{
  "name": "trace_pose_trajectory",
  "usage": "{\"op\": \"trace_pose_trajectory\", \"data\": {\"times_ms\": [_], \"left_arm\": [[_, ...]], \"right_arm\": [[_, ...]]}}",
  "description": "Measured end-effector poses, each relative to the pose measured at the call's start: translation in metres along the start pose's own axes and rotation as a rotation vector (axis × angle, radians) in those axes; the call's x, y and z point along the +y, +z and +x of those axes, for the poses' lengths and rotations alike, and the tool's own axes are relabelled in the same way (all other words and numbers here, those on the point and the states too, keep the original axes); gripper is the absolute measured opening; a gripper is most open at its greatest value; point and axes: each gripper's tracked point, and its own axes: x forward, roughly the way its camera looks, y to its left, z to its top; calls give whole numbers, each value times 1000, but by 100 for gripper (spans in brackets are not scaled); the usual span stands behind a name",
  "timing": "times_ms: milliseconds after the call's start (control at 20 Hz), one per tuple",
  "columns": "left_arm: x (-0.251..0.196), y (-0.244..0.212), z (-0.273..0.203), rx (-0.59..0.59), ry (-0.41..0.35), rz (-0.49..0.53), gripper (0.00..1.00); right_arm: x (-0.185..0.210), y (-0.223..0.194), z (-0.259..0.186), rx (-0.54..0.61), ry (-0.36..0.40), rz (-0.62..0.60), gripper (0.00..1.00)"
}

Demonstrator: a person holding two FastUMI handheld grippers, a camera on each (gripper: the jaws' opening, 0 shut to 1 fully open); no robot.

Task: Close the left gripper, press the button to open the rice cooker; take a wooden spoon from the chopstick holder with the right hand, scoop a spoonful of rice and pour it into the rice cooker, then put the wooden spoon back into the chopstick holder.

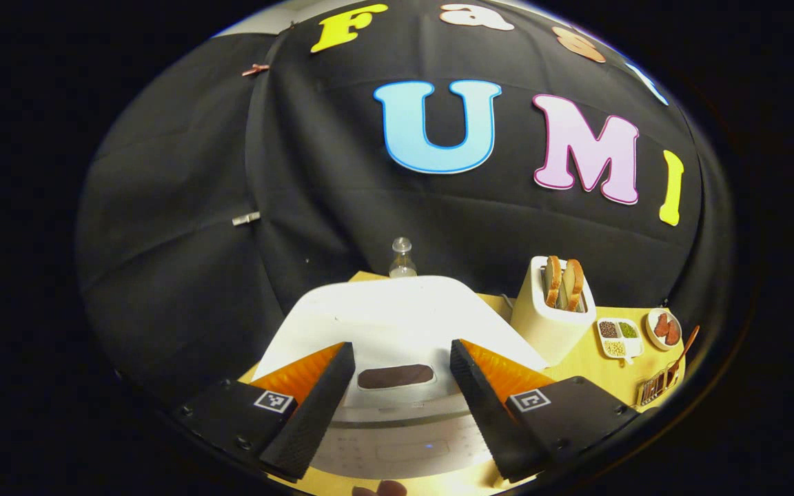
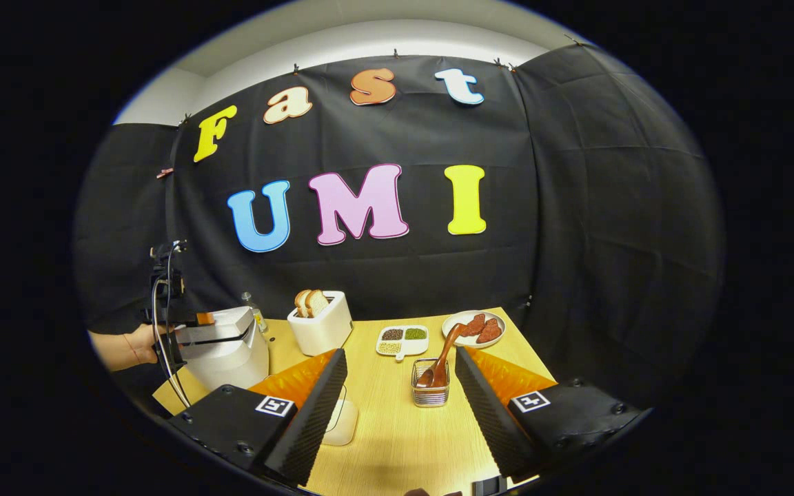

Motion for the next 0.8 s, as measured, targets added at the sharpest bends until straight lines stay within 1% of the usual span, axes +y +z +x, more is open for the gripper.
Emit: {"op": "trace_pose_trajectory", "data": {"times_ms": [100, 150, 300, 350, 500, 700, 800], "left_arm": [[-2, -16, 1, 25, -10, 23, 99], [-1, -23, 1, 39, -12, 17, 99], [-1, -37, 2, 54, 1, 23, 100], [-1, -36, 2, 42, 3, 29, 100], [2, -38, 3, 39, 10, 6, 100], [1, -40, 5, 57, 32, 16, 100], [0, -37, 4, 43, 32, 15, 100]], "right_arm": [[0, -1, -3, 2, -1, 5, 98], [-1, -2, -3, 2, -1, 6, 98], [0, -4, -3, 6, 0, 9, 98], [0, -5, -4, 6, 0, 12, 98], [2, -6, -3, 7, 1, 20, 98], [5, -9, -1, 14, 9, 23, 98], [8, -7, -2, 11, 15, 22, 98]]}}
